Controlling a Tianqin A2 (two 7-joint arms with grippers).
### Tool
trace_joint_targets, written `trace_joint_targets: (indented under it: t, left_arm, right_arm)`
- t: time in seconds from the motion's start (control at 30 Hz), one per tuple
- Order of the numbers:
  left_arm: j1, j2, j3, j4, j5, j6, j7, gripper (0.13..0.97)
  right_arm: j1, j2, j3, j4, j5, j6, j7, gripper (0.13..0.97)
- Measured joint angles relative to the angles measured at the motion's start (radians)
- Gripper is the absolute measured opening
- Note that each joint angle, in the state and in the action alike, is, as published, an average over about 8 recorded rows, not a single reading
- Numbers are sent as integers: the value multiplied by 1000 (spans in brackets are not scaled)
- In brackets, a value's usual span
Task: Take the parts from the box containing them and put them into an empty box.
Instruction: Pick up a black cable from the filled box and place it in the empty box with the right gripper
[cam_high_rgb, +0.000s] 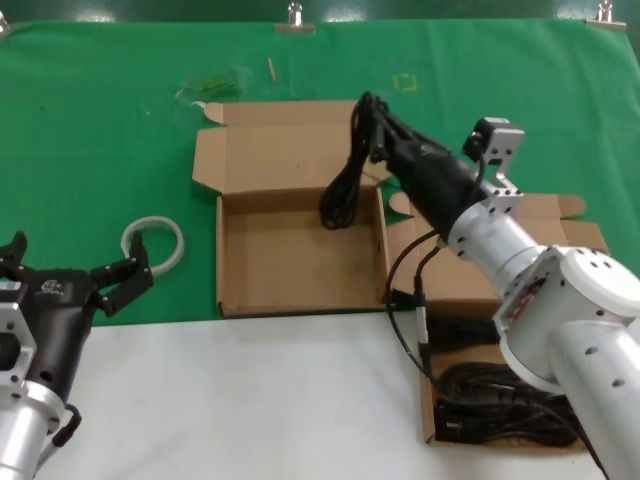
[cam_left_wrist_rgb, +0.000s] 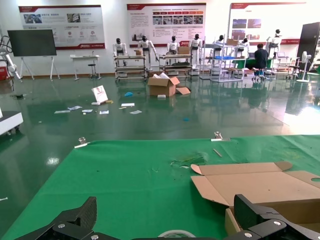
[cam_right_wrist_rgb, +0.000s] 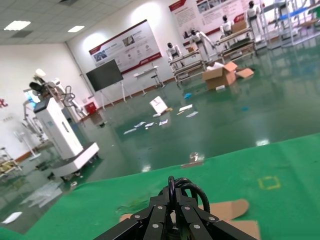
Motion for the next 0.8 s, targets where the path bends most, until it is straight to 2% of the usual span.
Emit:
trace_joint_targets:
  t: [0.4,0.57,0.8]
  left_arm:
    - [0,0,0,0,0,0,0,966]
    - [0,0,0,0,0,0,0,966]
    - [0,0,0,0,0,0,0,966]
  right_arm:
    - [96,0,-193,-145,384,-37,-186,149]
    - [125,0,-263,-184,467,-51,-196,149]
    - [139,0,-332,-202,505,-55,-159,149]
